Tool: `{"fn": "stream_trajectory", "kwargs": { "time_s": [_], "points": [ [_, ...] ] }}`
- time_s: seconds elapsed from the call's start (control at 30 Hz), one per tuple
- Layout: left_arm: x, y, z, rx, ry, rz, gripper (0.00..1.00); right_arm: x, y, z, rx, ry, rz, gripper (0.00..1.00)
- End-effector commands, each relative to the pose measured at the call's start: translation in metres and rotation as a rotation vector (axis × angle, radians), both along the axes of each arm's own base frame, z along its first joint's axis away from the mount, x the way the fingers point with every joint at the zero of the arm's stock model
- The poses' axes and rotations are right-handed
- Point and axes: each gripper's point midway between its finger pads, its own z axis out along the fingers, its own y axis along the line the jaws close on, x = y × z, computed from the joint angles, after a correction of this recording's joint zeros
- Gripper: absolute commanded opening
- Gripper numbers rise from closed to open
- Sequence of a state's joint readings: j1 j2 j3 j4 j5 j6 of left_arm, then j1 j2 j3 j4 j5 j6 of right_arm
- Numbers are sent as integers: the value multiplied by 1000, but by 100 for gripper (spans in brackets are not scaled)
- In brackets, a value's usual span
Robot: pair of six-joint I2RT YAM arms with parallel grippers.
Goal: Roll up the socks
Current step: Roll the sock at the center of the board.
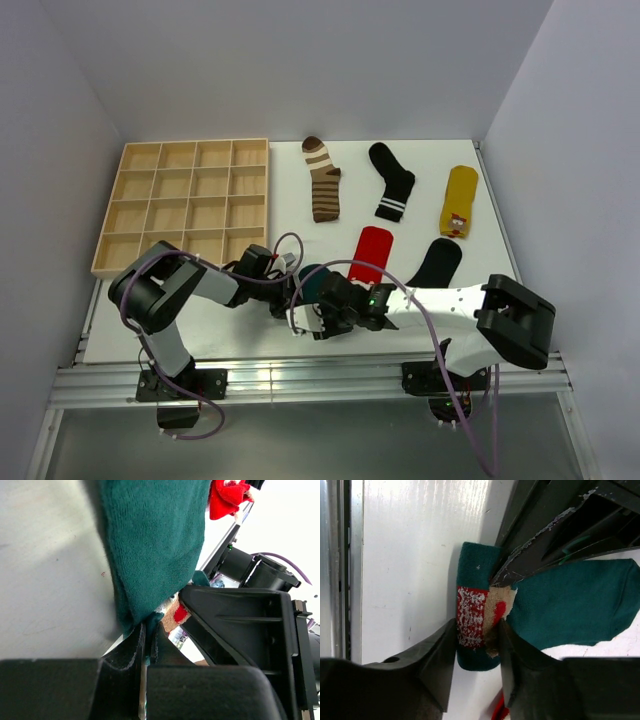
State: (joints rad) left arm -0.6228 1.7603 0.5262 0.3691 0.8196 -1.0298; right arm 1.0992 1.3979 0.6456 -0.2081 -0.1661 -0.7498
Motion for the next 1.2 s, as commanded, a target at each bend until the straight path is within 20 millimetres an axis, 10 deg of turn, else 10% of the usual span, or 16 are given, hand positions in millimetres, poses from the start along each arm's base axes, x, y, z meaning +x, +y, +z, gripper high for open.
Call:
{"fn": "stream_trajectory", "kwargs": {
  "time_s": [0.0,0.3,1.17],
  "points": [
    [-21,34,-53,234,73,22,0,-2,5,1,5,-7,-3,42],
    [-9,27,-35,199,31,53,0,-8,4,3,-23,134,-29,12],
    [37,27,20,134,-322,220,40,17,-24,-6,-211,921,-256,11]
  ]
}}
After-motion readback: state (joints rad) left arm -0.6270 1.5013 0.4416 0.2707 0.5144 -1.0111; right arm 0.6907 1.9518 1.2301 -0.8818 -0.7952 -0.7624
